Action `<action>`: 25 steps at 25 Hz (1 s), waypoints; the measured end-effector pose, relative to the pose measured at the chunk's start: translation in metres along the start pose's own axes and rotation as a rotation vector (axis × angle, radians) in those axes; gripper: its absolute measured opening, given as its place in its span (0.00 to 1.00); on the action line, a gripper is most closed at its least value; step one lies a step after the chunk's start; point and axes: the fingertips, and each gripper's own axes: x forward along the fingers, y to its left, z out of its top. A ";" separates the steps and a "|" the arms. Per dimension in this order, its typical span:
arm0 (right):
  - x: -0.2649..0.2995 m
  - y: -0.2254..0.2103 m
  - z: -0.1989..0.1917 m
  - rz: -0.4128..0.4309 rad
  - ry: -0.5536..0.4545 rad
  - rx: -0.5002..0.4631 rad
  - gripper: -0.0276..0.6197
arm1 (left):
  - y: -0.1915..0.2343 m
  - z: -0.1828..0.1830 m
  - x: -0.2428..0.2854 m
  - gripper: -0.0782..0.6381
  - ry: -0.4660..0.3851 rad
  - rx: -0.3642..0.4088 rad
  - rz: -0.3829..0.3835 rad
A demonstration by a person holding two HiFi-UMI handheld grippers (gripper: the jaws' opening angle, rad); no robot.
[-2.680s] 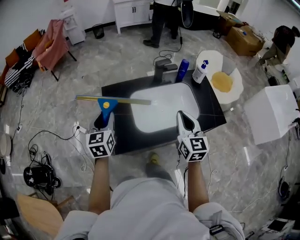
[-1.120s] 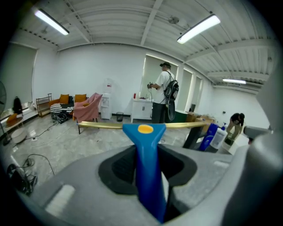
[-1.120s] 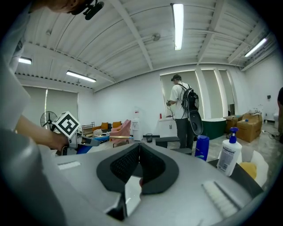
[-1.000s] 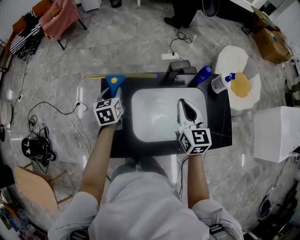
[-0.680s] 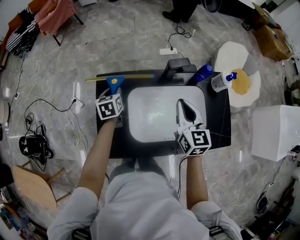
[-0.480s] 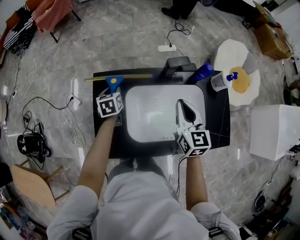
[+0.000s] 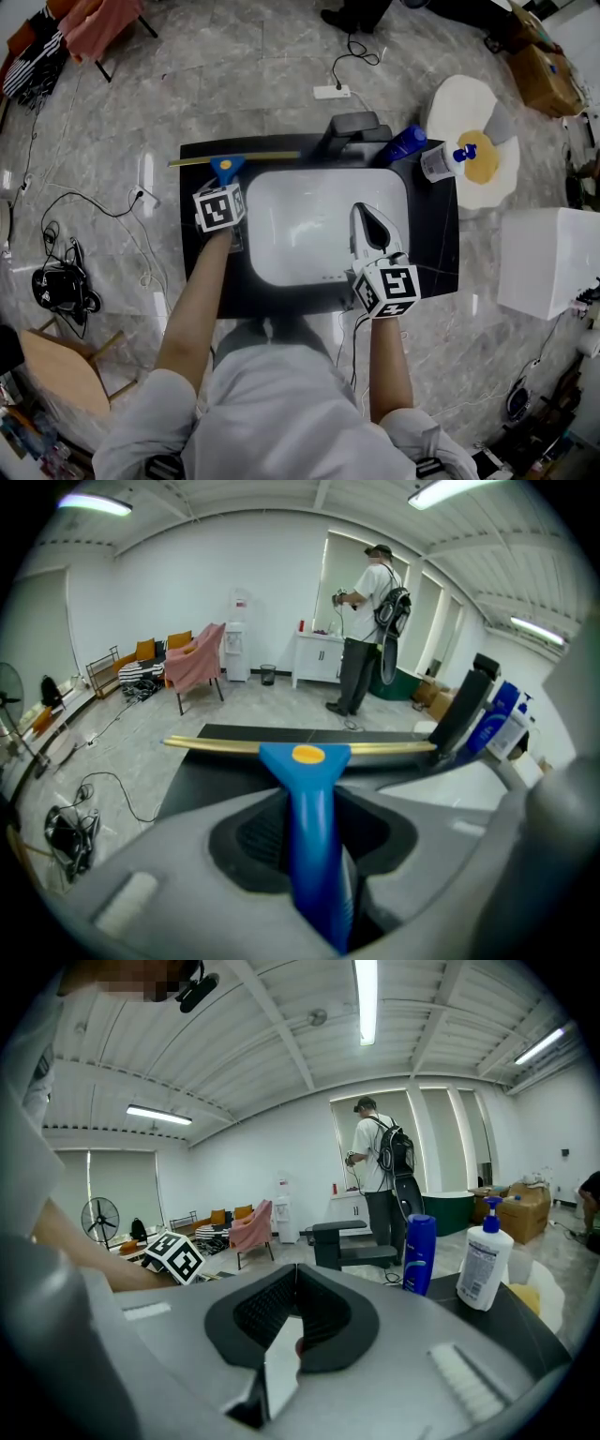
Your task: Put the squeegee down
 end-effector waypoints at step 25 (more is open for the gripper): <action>-0.014 0.000 -0.004 -0.008 0.000 -0.002 0.05 | -0.010 -0.003 -0.015 0.36 -0.036 0.031 -0.056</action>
